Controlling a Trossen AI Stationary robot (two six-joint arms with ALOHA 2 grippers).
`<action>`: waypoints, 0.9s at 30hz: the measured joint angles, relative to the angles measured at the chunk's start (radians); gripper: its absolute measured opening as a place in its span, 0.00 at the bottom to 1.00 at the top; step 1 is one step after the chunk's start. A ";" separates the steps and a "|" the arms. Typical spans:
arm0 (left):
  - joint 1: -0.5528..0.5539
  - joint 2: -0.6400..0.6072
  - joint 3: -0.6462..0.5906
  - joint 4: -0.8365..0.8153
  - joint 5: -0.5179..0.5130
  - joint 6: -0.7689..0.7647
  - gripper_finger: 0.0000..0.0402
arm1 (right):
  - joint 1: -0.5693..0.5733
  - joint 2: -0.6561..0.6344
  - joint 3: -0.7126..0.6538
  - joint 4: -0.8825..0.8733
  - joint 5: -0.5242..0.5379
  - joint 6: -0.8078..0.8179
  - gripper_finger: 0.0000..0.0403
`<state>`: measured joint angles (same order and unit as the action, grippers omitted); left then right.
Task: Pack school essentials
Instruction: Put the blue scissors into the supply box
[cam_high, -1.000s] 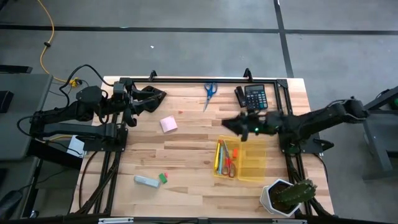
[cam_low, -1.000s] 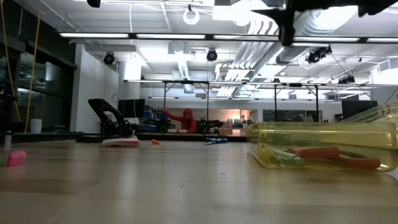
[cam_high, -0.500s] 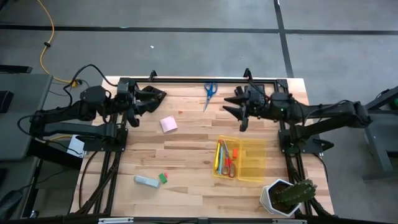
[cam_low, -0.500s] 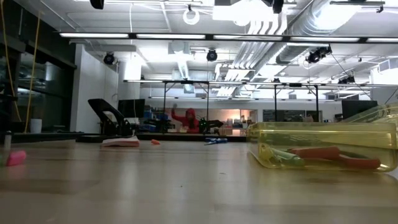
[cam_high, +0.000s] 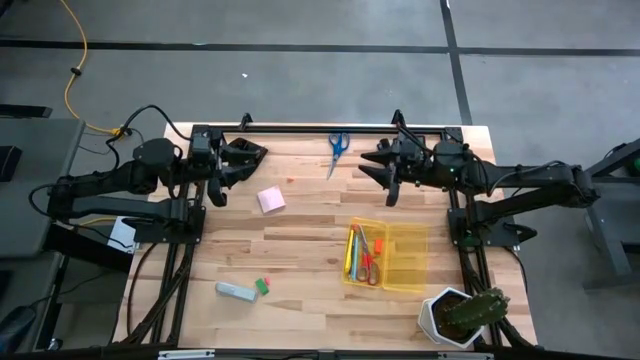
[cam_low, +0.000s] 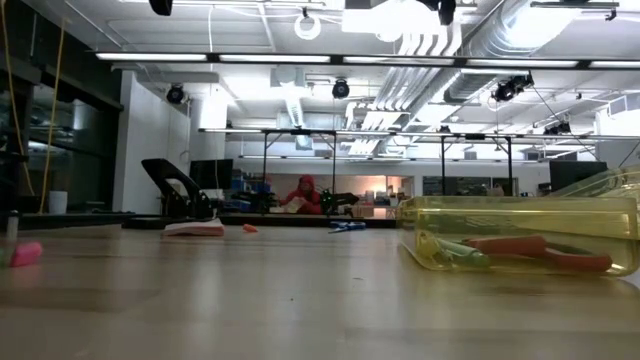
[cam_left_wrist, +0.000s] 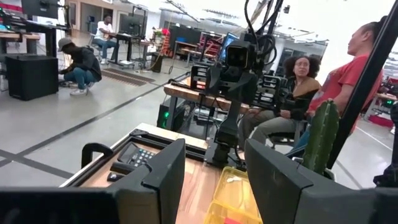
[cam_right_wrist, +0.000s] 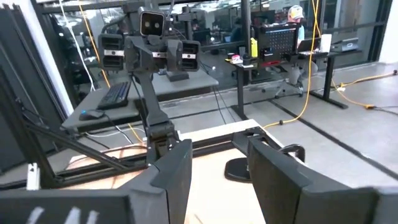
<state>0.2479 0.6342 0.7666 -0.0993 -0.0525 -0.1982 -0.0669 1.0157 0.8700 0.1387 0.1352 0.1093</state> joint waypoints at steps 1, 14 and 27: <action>0.000 0.000 0.000 0.000 0.000 0.000 0.39 | 0.000 0.000 0.000 0.002 0.000 0.013 0.36; 0.000 0.000 0.000 0.000 0.000 0.000 0.39 | -0.113 0.125 0.037 -0.021 0.119 0.520 0.36; 0.000 0.000 0.000 -0.001 0.000 -0.008 0.39 | -0.428 0.758 0.560 -0.786 0.175 0.709 0.36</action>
<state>0.2481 0.6343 0.7666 -0.1004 -0.0525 -0.2058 -0.4946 1.7741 1.4297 -0.6474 0.3102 0.8184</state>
